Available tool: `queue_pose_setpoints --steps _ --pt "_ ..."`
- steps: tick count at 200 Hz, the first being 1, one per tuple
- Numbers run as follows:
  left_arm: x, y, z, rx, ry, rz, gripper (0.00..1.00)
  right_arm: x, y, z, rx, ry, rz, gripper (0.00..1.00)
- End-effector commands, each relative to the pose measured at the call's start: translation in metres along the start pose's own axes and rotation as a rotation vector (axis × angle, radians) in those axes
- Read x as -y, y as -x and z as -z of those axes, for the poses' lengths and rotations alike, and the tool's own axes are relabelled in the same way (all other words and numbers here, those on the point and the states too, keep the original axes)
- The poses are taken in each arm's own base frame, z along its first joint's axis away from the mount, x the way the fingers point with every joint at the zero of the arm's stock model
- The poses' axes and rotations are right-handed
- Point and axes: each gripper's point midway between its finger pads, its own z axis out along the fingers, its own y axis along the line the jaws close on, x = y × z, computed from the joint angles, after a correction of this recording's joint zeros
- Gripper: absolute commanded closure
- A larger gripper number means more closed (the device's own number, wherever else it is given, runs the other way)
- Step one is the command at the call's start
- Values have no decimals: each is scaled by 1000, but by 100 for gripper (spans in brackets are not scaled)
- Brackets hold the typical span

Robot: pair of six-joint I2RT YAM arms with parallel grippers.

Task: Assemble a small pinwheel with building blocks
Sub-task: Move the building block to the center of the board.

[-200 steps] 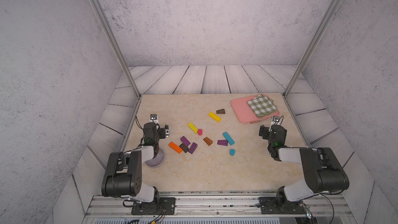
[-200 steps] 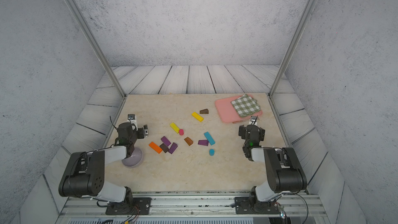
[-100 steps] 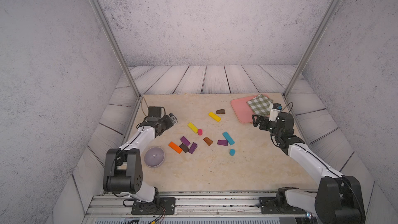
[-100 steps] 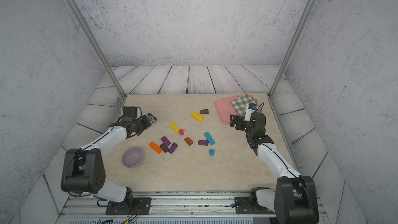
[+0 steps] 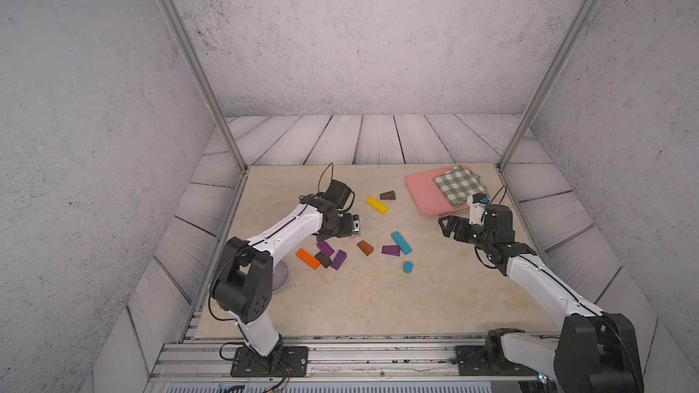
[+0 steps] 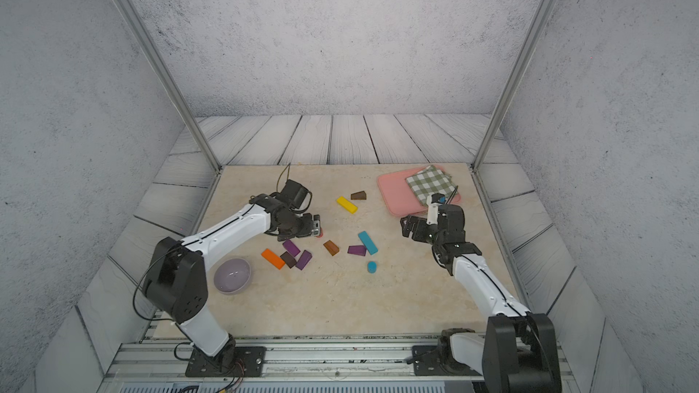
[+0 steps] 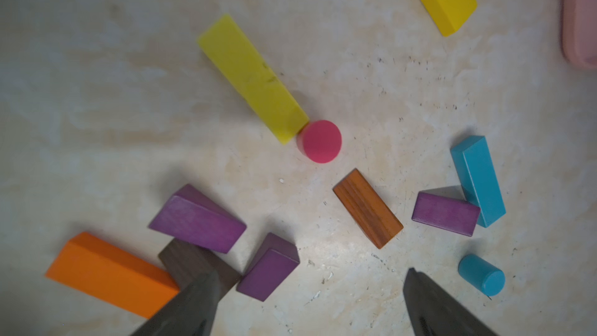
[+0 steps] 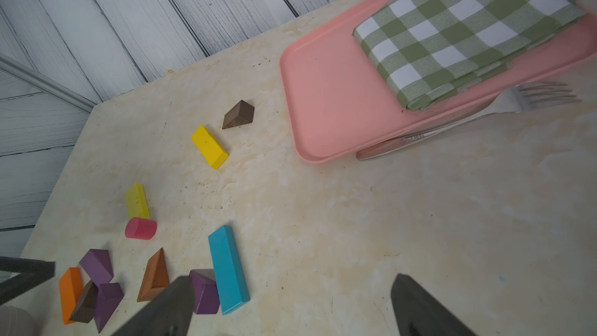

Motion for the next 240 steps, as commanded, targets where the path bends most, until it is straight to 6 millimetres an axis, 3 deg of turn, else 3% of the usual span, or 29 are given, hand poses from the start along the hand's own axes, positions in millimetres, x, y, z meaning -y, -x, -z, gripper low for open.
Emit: queue_pose_setpoints --steps 1,12,31,47,70,124,183,211,240 --pt "10 -15 -17 -86 66 -39 18 -5 -6 4 -18 24 -4 1" --pt "19 -13 -29 -107 40 -26 38 -4 -8 4 -22 19 -1 1" --pt "30 -7 -47 -122 7 -19 55 -2 -10 5 -31 13 4 1" --pt "27 1 -57 -123 47 -32 69 -2 -11 6 -30 9 12 1" --pt "10 10 -67 -138 152 -34 71 -3 -10 8 -22 9 20 1" --pt "-31 16 -95 -182 209 26 79 0 -11 5 -30 0 23 1" --pt "-66 40 -105 -172 247 70 80 -1 -15 1 -43 20 14 1" --pt "-81 58 -108 -164 257 87 81 -14 -19 -1 -68 95 -39 1" --pt "-87 77 -109 -143 239 87 83 -54 -40 1 -158 214 -6 1"
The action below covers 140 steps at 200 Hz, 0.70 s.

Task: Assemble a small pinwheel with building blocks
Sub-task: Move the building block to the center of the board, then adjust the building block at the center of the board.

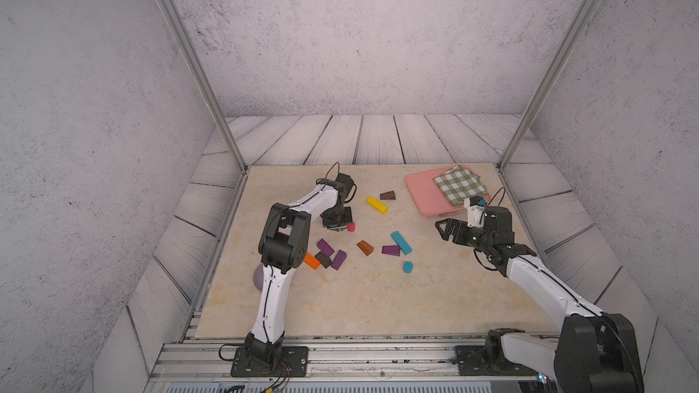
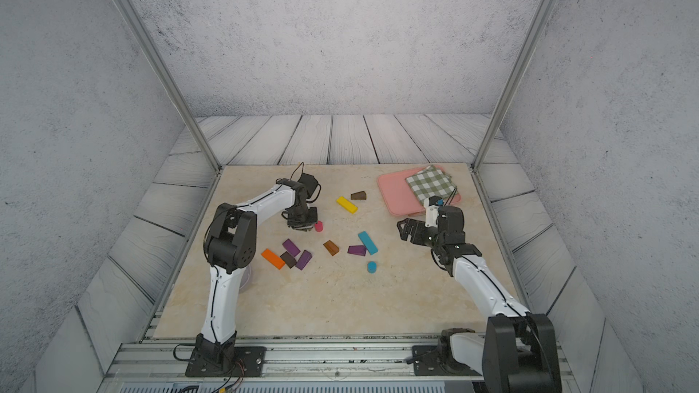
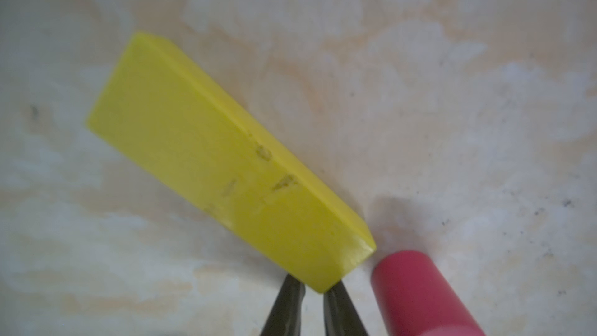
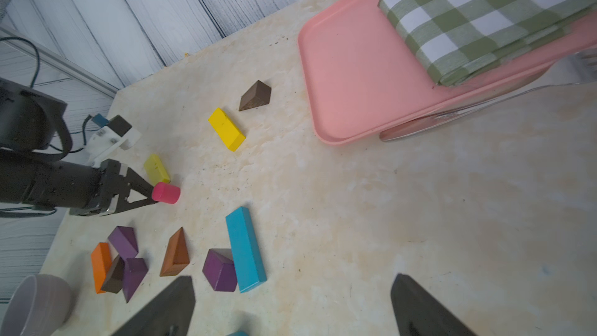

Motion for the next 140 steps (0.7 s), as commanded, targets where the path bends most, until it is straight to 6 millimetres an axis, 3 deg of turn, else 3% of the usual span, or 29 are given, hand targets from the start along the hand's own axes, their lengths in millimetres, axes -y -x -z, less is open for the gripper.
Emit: queue_pose_setpoints --steps 1,22,38,56,63,76,86,119,140 --pt "-25 16 -15 9 62 -3 84 -36 -25 -4 -100 112 22 1" --pt "-27 29 -5 42 61 -10 85 -82 -54 -6 -186 131 211 1" --pt "-42 36 9 59 116 8 85 -116 -75 -9 -247 158 348 1" --pt "-62 38 29 68 128 44 86 -139 -89 -16 -285 146 480 1" --pt "-67 37 40 85 123 52 79 -144 -91 -20 -291 129 518 1" --pt "-72 30 64 130 125 64 56 -149 -98 -30 -313 101 583 8" --pt "-70 22 82 168 91 74 46 -152 -103 -40 -332 67 622 12" --pt "-59 -15 130 291 -100 114 26 -162 -137 -79 -446 -14 755 18" --pt "-51 -44 138 336 -226 118 15 -165 -149 -104 -489 -40 783 19"
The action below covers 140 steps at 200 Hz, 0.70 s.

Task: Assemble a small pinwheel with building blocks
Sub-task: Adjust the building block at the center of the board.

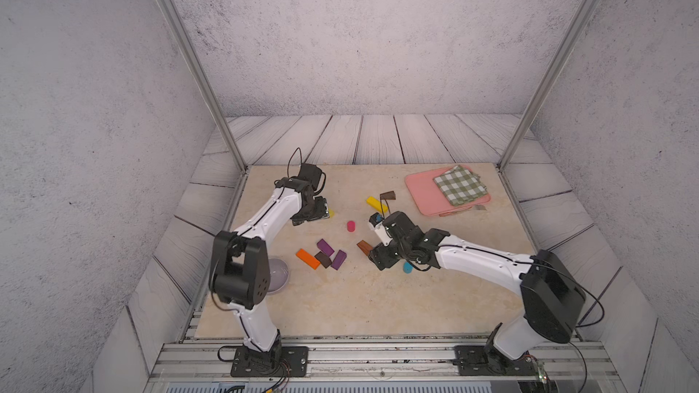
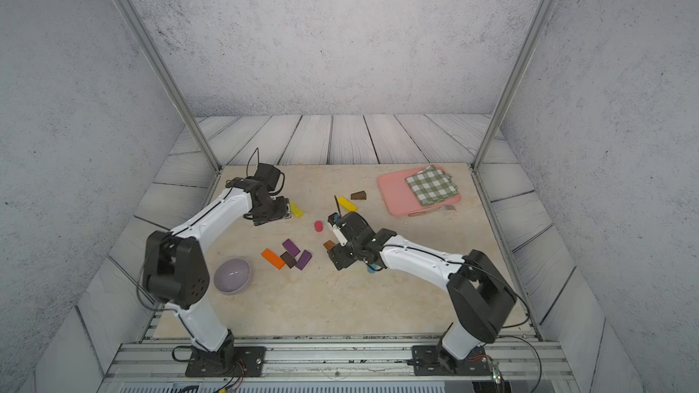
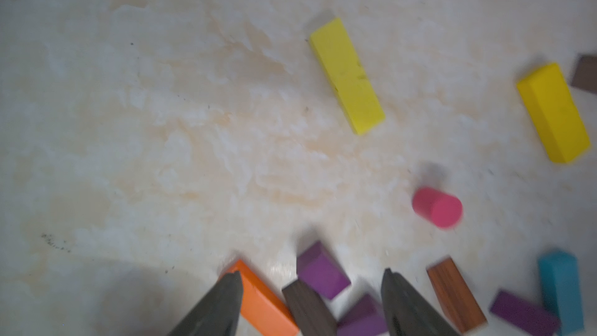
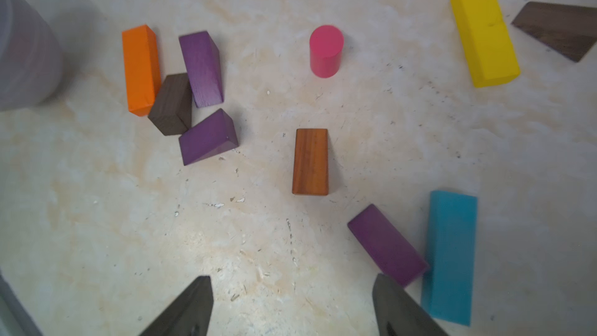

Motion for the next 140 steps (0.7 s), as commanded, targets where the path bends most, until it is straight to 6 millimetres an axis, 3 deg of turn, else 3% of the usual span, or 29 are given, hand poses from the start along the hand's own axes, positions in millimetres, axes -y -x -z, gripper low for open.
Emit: queue_pose_setpoints --steps 1,28,50,81,105,140 --pt "15 -22 8 35 -154 32 15 7 -10 -27 -100 -86 57 19" --pt "-7 -40 18 88 -122 103 14 15 16 -46 -71 -152 33 25" --pt "-25 -44 24 116 -90 156 14 1 34 -59 -97 -87 54 26" --pt "-35 -46 24 97 -77 164 14 -4 13 -81 -156 -88 63 26" --pt "-36 -48 19 83 -82 169 14 17 1 -84 -205 -204 63 25" --pt "-15 -40 17 58 -167 143 15 46 -12 -78 -237 -299 15 35"
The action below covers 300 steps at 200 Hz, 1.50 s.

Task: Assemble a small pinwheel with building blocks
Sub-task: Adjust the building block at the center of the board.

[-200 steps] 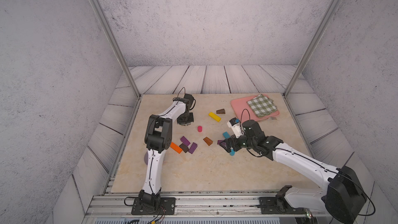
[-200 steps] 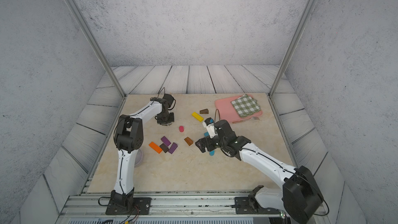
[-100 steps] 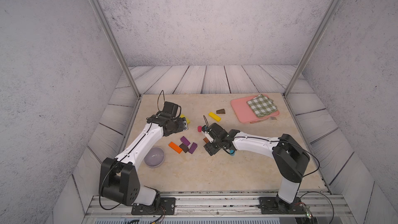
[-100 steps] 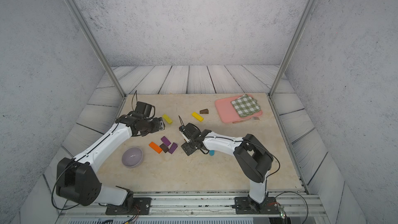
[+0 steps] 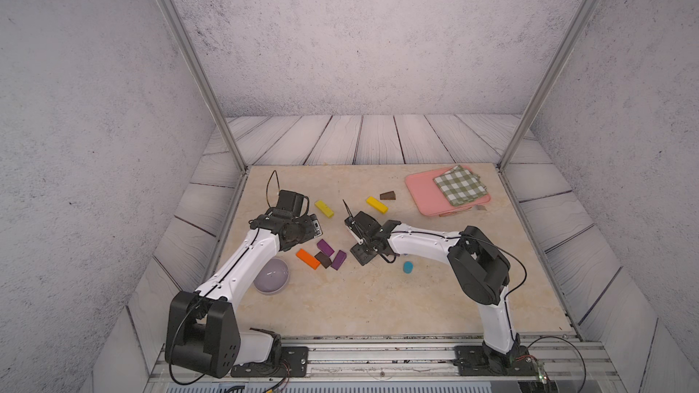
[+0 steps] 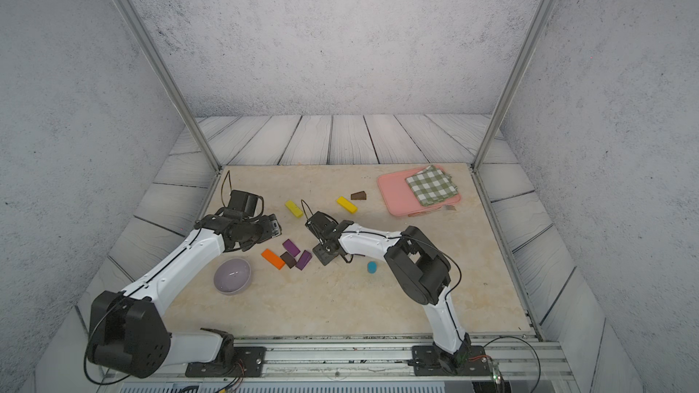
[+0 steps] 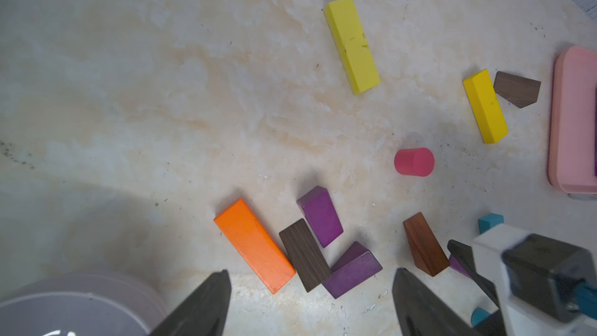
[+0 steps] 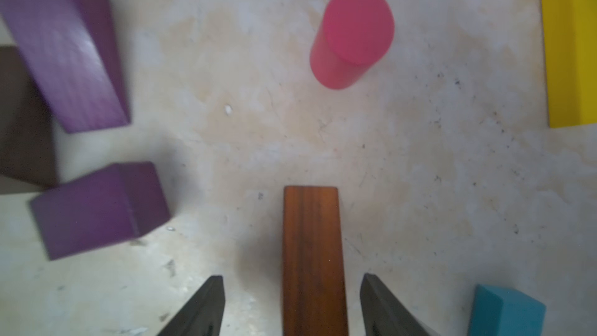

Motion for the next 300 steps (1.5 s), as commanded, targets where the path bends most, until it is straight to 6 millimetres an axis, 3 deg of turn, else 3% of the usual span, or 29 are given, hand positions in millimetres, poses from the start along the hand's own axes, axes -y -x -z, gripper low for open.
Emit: queue_pose_setpoints --steps 1,29,58,73,87,104,110,125,143,187,222,266,300 --pt "15 4 -3 -26 -59 -15 15 27 -24 -9 -77 -97 -39 35" --pt "33 6 -17 -59 -89 -60 18 46 -37 -15 -92 -88 -107 48" --pt "46 2 -38 -126 -94 -106 19 36 -36 -15 -46 22 -97 54" --pt "44 0 -46 -151 -79 -113 20 29 -33 -11 -45 66 -76 49" --pt "41 -2 -49 -163 -62 -121 20 27 -30 -5 -43 81 -49 36" --pt "35 -1 -47 -151 -33 -122 20 30 -16 5 -4 78 -55 27" --pt "34 0 -46 -145 -28 -124 20 30 -11 8 0 74 -64 19" --pt "32 1 -43 -134 -22 -124 20 26 1 10 -3 92 -80 16" --pt "30 1 -40 -131 -14 -124 20 24 4 0 -26 57 -81 12" --pt "20 -1 -39 -132 36 -131 20 36 -6 -29 -101 -43 -83 17" --pt "17 -4 -42 -139 43 -132 20 46 -11 -37 -133 -112 -84 21" --pt "19 -9 -50 -160 24 -128 20 75 -30 -43 -137 -142 -246 32" --pt "20 -11 -51 -165 11 -131 20 106 -48 -40 -125 -145 -381 34"
